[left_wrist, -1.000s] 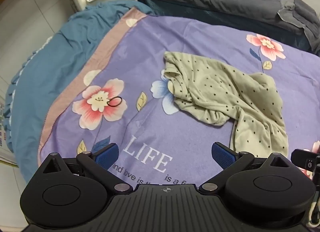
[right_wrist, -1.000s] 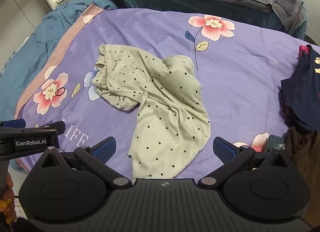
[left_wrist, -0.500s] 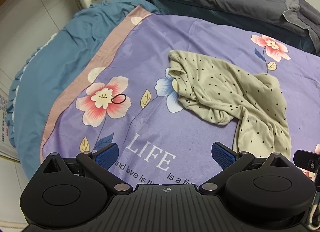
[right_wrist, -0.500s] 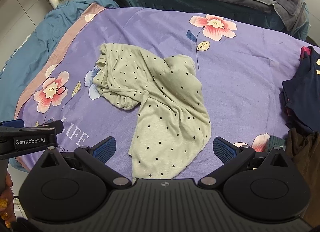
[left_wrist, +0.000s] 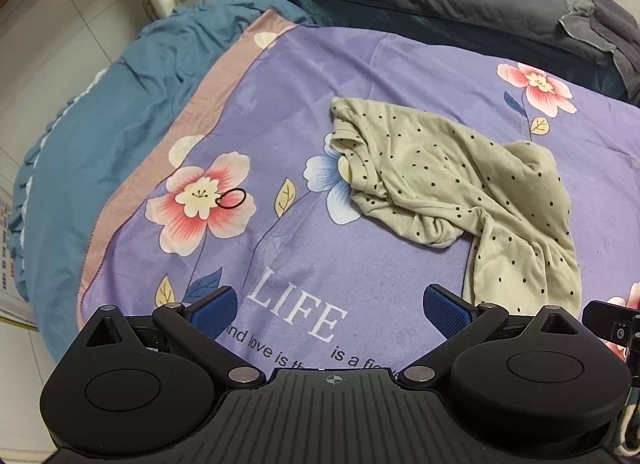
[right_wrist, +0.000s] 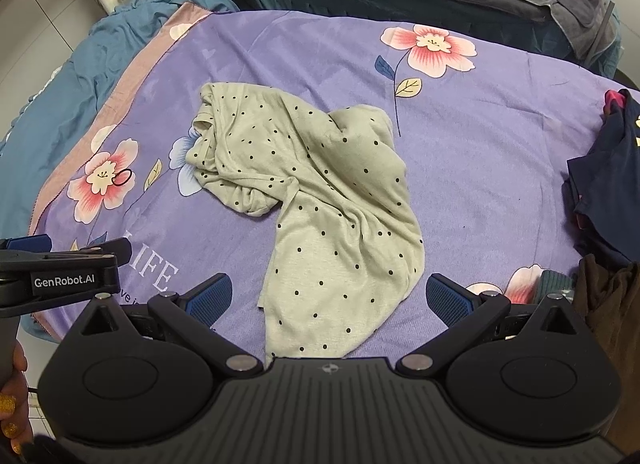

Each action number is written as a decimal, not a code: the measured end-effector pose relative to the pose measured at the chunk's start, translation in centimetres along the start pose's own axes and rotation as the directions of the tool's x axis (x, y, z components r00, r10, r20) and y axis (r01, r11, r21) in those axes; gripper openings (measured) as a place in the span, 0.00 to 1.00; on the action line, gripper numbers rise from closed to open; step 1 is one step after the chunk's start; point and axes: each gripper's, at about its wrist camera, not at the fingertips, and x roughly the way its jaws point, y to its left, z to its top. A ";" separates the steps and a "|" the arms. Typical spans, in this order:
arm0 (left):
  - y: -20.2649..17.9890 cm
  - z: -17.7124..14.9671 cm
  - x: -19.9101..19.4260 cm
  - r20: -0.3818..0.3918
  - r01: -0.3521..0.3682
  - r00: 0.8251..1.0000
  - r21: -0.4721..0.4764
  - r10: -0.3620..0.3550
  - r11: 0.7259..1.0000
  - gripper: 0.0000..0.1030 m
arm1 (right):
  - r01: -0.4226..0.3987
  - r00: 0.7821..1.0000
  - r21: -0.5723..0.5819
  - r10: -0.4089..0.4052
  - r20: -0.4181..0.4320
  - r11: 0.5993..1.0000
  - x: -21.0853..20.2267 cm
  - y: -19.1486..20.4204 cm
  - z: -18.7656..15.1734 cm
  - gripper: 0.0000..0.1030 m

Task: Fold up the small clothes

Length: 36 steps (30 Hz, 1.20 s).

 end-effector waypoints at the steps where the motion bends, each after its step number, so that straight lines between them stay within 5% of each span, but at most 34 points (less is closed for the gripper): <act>1: 0.0 -0.1 0.0 0.000 0.002 1.000 0.002 -0.002 1.000 1.00 | -0.005 1.000 0.003 0.005 -0.003 1.000 0.0 0.0 0.0 1.00; 36: 0.2 0.0 1.5 -0.032 0.002 0.999 0.012 -0.002 1.000 1.00 | -0.031 1.000 0.005 0.031 -0.001 1.000 0.5 0.1 0.3 1.00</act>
